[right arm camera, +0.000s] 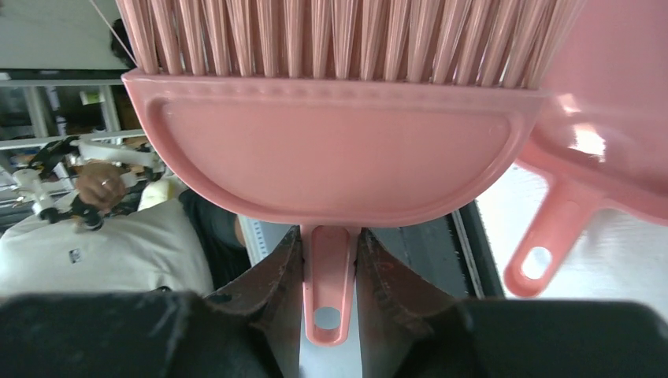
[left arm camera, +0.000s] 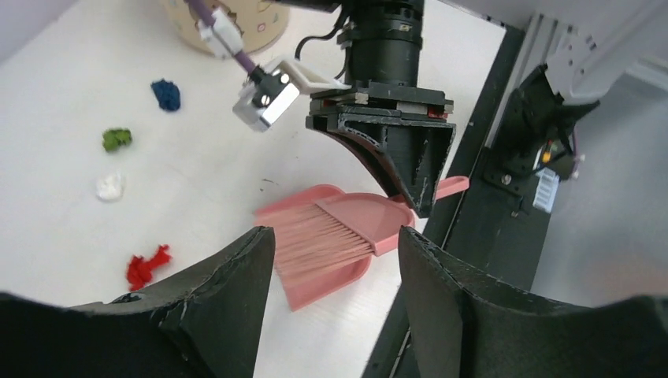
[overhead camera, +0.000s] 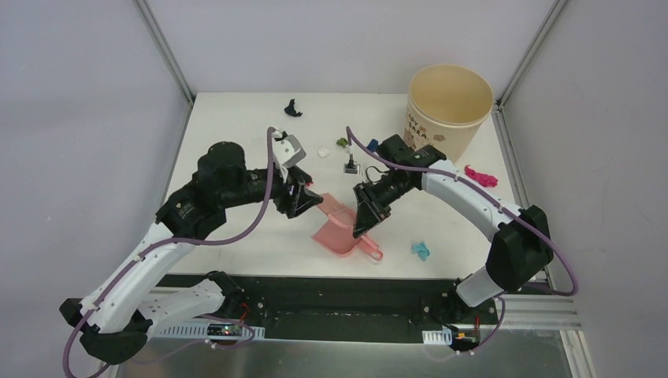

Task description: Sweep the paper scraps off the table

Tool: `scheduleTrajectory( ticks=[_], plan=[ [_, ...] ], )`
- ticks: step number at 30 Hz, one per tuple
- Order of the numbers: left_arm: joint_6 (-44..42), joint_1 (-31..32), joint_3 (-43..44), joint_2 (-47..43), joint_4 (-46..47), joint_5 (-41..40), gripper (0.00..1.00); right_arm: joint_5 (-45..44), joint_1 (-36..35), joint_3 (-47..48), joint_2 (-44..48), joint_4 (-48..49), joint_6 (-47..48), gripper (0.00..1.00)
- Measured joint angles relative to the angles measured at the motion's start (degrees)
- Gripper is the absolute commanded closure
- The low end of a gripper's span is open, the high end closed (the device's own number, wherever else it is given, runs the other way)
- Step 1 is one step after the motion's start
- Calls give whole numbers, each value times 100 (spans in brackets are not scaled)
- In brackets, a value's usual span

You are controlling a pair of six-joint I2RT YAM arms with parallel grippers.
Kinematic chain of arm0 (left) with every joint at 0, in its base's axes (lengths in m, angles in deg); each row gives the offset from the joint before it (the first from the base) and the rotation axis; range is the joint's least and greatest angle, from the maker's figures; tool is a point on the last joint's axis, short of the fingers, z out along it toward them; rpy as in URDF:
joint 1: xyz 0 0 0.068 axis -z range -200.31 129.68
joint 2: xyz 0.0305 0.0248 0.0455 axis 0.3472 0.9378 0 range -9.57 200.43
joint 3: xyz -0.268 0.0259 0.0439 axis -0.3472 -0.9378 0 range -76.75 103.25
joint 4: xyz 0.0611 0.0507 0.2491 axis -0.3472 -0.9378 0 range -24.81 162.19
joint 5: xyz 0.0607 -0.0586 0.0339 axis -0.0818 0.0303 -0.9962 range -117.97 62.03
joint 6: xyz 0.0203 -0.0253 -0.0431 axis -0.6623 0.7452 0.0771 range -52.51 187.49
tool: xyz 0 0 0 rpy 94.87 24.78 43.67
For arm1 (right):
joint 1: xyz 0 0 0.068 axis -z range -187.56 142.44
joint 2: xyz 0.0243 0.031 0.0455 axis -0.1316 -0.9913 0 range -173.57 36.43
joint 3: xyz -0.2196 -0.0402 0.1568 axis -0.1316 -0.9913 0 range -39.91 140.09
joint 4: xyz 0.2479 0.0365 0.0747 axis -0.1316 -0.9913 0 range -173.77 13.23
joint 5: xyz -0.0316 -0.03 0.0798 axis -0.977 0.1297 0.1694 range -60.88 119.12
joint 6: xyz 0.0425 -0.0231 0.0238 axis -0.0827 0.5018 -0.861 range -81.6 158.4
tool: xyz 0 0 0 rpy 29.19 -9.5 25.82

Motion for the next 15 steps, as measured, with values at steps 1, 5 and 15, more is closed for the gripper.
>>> scheduleTrajectory(
  ticks=[1,5,15],
  plan=[
    [-238,68,227,96,-155,101,41,122,11,-50,48,-35,31,92],
    [-1113,476,973,588,-811,186,41,431,24,-260,114,-131,90,92],
    [-2529,2430,2210,2433,-2260,-686,49,695,42,-479,284,-247,267,92]
  ],
)
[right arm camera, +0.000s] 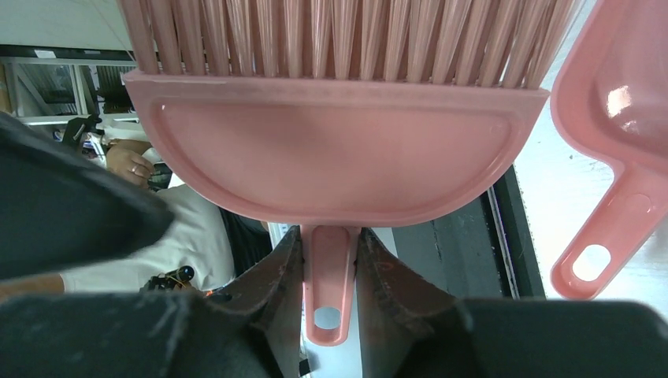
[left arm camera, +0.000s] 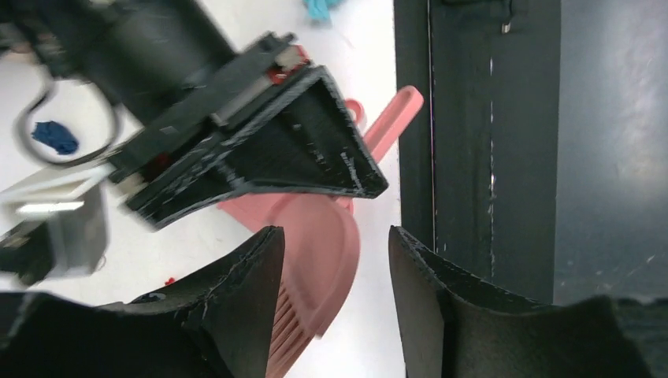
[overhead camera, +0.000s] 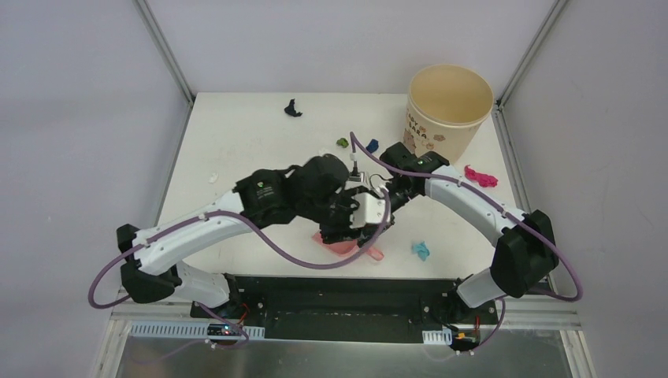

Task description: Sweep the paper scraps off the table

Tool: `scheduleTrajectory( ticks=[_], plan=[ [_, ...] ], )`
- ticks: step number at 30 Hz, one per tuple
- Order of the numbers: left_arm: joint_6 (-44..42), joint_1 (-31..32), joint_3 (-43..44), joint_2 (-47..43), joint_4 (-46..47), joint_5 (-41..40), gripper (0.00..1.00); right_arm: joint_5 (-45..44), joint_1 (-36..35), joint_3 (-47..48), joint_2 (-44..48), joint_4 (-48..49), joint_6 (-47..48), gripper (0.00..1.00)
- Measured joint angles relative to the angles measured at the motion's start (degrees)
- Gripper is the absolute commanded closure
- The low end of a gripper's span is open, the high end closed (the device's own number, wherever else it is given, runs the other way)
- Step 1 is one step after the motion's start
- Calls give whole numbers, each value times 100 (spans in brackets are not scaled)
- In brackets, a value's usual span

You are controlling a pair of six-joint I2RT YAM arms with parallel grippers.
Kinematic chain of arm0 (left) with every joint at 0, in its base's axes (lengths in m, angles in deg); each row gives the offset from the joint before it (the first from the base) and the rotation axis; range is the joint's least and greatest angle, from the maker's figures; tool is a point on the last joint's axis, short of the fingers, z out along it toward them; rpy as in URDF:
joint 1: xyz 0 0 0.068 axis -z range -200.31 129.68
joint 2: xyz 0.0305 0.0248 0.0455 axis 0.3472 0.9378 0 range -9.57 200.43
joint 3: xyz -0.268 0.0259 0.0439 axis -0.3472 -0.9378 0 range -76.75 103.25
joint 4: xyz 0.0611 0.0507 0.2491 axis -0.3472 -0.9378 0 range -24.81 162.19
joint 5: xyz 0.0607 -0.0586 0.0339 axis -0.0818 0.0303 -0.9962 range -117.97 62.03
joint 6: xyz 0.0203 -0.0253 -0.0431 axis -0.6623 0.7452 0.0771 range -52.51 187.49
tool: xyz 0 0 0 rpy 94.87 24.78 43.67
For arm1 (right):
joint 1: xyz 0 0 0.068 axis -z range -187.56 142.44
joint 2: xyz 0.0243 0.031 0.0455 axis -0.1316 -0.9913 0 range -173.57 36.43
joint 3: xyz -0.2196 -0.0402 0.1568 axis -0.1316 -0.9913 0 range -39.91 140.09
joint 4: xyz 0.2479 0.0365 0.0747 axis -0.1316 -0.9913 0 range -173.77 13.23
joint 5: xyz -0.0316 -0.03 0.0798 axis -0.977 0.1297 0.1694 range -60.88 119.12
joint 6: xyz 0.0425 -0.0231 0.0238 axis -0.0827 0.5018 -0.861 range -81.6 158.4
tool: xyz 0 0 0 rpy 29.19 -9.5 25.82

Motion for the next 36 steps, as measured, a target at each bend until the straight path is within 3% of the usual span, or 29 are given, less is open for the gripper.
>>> scheduleTrajectory(
  ticks=[4,12,20,22,24,27,36],
  plan=[
    [-426,442,83,444,-363,-533,55,39,24,-11,46,-17,83,92],
    [-881,501,87,400,-645,-1121,64,85,70,-96,144,-46,212,93],
    [-1069,551,-402,133,-448,-1191,99,11,146,-96,140,-59,229,92],
    [-1060,599,-570,83,-356,-1119,100,-50,201,-96,140,-66,227,80],
    [-1012,610,-723,17,-175,-1117,100,-103,240,-96,140,-114,232,53],
    [-782,466,-1025,-170,188,-1049,100,-28,306,-92,186,-195,295,34],
    [719,-1794,-2044,-789,1469,1113,100,-247,1091,839,695,-896,1405,32]
  ],
)
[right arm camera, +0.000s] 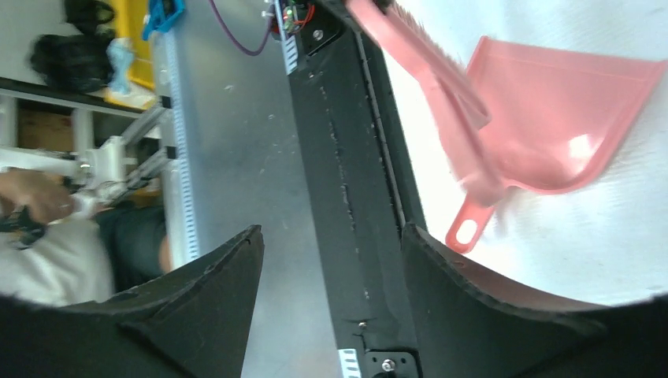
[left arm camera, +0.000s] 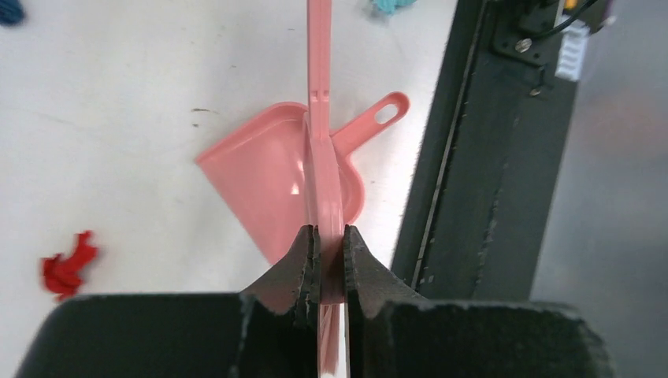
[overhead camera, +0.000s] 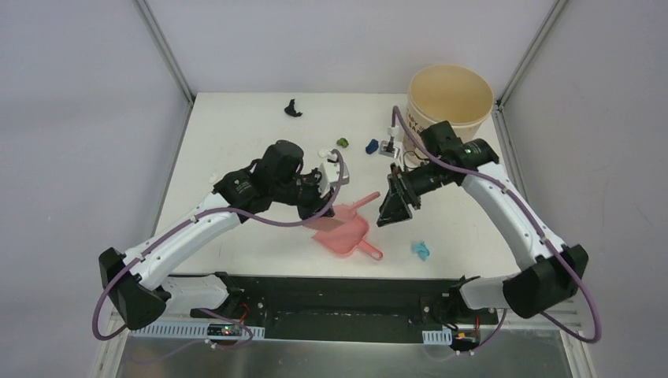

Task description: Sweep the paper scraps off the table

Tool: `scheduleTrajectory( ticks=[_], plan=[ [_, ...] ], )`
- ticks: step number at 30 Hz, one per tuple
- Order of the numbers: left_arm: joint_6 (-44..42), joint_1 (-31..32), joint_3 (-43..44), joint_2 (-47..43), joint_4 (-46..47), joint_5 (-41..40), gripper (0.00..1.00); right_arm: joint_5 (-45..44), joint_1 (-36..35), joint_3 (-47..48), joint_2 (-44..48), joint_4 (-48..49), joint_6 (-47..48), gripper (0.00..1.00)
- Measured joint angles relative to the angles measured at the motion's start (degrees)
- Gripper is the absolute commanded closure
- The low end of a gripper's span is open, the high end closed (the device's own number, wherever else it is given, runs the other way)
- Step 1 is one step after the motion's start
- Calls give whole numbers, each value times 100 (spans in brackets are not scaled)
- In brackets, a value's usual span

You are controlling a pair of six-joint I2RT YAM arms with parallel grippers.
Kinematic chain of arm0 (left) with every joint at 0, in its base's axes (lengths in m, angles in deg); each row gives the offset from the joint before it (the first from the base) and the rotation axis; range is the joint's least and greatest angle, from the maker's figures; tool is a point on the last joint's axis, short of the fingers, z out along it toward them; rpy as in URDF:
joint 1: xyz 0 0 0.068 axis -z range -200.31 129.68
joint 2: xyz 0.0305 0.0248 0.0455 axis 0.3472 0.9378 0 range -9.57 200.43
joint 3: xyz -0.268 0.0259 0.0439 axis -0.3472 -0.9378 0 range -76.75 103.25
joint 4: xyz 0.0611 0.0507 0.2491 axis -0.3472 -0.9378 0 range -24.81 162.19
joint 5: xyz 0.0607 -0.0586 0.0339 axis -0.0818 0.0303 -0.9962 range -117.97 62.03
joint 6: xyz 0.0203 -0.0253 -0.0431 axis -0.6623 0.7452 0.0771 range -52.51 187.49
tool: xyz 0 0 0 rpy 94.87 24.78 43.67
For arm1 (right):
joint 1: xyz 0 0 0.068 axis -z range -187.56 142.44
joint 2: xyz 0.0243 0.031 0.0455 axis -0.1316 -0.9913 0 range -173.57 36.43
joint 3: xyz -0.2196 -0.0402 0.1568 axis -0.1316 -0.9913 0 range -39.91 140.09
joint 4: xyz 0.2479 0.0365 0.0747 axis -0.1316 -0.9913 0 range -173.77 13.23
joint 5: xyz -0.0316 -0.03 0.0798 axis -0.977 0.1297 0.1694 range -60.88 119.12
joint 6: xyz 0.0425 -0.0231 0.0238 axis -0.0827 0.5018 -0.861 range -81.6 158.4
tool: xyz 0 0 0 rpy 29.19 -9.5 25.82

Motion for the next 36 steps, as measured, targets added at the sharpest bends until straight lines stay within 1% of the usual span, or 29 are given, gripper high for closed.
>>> scheduleTrajectory(
  ticks=[3,5,7,10,15,18,21,27,29,33,34,36],
  plan=[
    [560,-328,-197,111,269,623,100,-256,4,-199,754,188,28,30],
    [918,-413,-365,238,511,1071,100,-509,4,-304,1346,260,28,30],
    [1204,-428,-490,358,671,1432,100,-743,20,-262,1637,313,50,30],
    [1587,-450,-581,503,861,1923,100,-1040,72,-144,1631,313,179,27],
    [2041,-450,-627,525,1272,2553,100,-1290,190,-271,1386,448,229,17],
    [2229,-452,-627,546,1508,2835,100,-1250,203,-435,1388,540,170,17],
    [2345,-450,-627,612,1672,2979,100,-1130,203,-575,1364,570,164,24],
    [2629,-485,-656,944,2131,3209,100,-660,203,-621,1143,455,319,48],
    [2697,-487,-669,1047,2216,3281,100,-560,203,-621,1036,328,474,52],
    [2793,-485,-669,1161,2339,3421,100,-431,227,-621,857,61,715,53],
    [2800,-487,-669,1178,2361,3440,100,-417,227,-621,855,26,756,55],
    [2820,-487,-669,1204,2417,3486,100,-420,227,-621,861,-15,815,65]
  ],
)
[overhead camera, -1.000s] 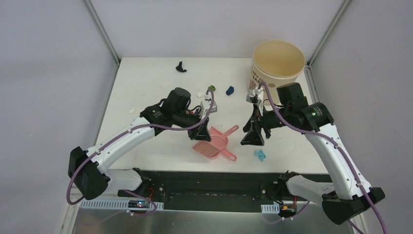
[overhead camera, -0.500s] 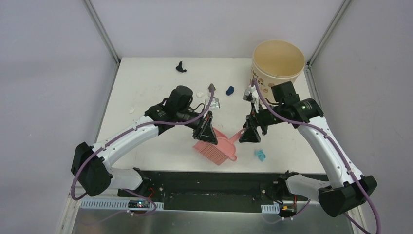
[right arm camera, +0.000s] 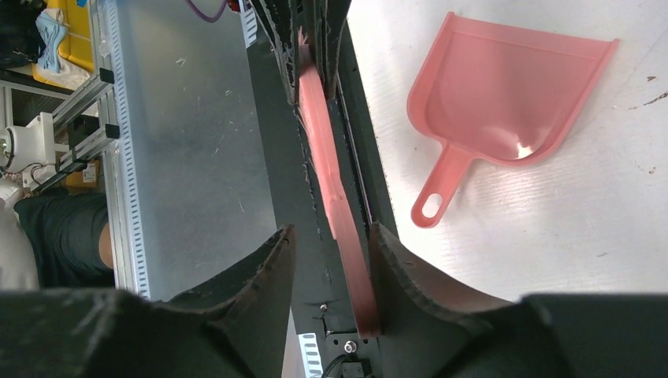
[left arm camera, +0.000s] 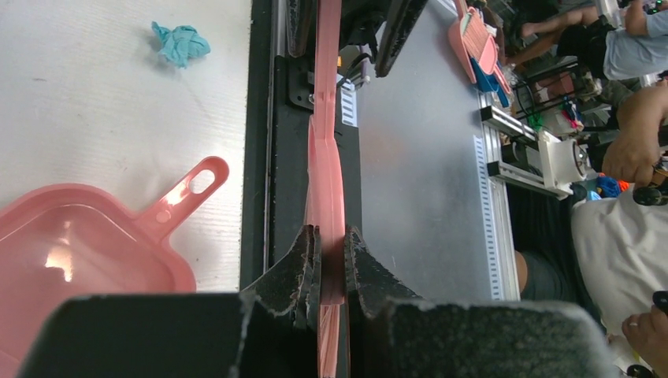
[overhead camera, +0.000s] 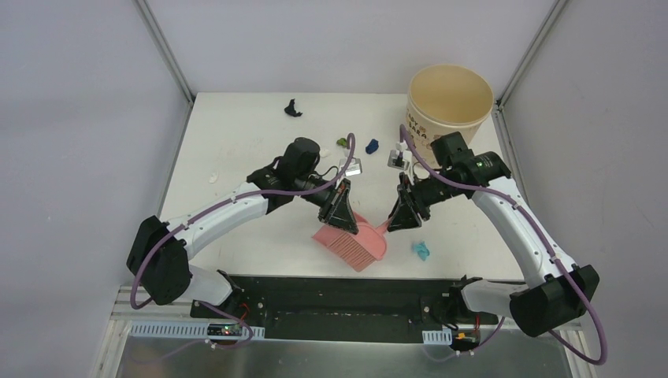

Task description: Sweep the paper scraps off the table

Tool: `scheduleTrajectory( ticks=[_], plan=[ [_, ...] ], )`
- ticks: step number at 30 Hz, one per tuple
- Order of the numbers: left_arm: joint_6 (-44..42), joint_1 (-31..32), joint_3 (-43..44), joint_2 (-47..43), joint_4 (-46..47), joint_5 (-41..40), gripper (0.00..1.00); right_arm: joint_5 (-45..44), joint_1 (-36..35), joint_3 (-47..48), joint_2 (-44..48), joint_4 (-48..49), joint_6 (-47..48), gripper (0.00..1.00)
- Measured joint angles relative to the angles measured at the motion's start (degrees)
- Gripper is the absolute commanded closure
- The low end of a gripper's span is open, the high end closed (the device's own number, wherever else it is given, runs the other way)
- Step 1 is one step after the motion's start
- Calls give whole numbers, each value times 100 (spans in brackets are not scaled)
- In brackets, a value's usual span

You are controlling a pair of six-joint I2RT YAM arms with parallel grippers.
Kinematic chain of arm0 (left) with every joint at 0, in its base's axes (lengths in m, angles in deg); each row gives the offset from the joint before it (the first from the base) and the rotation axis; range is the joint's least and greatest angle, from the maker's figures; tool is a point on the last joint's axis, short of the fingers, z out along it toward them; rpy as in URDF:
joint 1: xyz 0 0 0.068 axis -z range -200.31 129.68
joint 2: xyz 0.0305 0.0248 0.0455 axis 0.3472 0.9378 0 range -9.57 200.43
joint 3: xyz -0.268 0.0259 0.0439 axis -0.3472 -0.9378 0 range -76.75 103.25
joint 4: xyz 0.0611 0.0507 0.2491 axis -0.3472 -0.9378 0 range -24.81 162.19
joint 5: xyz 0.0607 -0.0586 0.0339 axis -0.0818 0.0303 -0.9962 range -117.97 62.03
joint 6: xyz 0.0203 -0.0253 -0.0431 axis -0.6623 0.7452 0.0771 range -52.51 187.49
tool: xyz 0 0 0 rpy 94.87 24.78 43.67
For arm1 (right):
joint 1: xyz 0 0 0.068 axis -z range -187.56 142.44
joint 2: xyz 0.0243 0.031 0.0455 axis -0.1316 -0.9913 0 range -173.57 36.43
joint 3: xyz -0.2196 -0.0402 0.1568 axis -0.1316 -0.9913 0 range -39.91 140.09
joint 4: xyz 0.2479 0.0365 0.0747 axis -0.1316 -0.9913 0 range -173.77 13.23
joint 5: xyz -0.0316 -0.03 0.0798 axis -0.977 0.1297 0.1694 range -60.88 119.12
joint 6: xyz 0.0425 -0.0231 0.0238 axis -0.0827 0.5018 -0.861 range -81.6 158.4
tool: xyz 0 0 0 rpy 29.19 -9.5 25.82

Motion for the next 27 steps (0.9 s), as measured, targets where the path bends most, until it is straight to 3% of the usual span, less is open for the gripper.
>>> scheduleTrajectory(
  ticks=[4,6,8,10,12,14,17,23,27],
  plan=[
    [37,-13,0,31,31,125,100,-22,4,-2,0,-42,74,83],
    [55,-37,0,35,63,197,100,-37,4,-2,0,-46,85,99],
    [46,-68,-4,46,107,197,98,26,4,-2,0,-105,68,100],
    [39,-76,-9,68,129,201,75,28,4,-4,0,-90,17,100],
    [33,-74,-9,74,136,42,61,11,11,-35,2,-61,-107,100],
    [151,-70,-22,72,153,-481,52,-151,17,-39,2,35,-291,100],
    [610,-74,-321,-219,186,-1707,48,-485,210,-39,31,166,-549,100],
    [2973,70,-1646,-1794,-472,-4527,47,-1364,1088,-39,382,378,-1139,100],
    [4280,874,-2455,-2382,-1200,-5991,40,-1864,1464,-282,831,920,-1613,100]
  ],
)
